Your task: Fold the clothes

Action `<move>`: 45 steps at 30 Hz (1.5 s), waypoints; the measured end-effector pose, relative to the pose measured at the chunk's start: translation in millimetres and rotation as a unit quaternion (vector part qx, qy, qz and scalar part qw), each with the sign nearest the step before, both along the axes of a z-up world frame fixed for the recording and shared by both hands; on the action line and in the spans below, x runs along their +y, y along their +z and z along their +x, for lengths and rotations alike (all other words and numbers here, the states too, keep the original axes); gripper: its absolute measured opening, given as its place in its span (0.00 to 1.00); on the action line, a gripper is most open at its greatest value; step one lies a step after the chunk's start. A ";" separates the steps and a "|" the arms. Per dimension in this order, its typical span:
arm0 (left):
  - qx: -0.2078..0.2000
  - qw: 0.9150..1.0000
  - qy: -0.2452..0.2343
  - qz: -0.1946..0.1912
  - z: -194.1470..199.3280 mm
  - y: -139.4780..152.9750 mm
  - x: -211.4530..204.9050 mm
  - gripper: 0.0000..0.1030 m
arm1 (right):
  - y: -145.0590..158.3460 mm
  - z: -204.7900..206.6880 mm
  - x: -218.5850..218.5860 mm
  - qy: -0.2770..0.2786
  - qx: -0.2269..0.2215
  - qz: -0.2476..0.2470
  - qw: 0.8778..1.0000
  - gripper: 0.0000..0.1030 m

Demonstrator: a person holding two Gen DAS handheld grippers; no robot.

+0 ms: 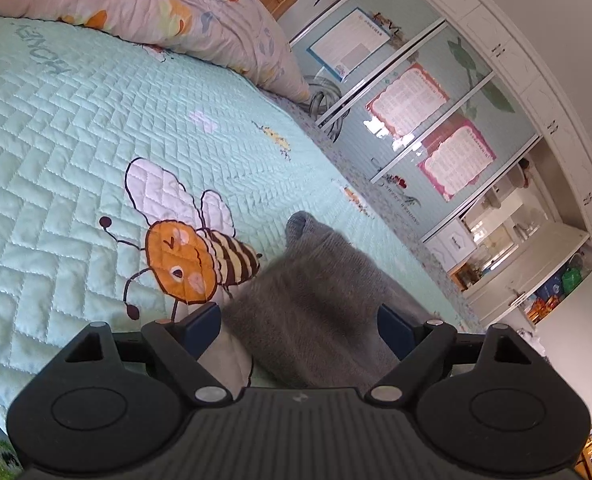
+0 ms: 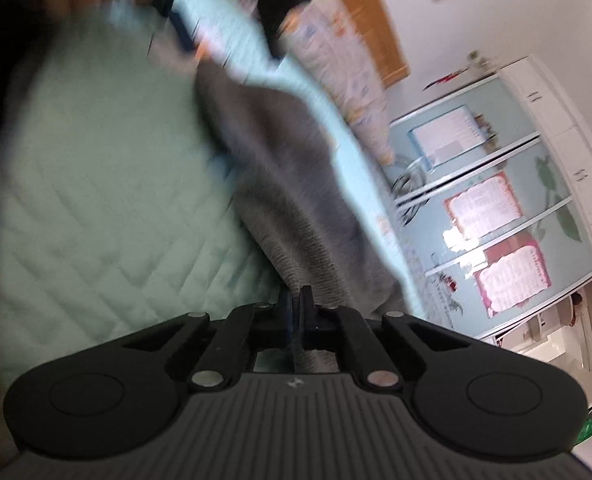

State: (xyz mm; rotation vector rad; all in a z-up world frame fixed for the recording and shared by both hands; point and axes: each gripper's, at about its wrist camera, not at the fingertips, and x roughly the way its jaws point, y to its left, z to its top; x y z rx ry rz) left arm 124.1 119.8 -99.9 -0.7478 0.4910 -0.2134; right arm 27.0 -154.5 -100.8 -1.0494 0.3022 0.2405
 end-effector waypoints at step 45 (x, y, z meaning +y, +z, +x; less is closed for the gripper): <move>0.000 0.994 -0.003 0.106 -10.3 6.6 -33.1 0.88 | -27.5 -67.9 -174.0 -0.179 0.049 -0.075 0.980 0.04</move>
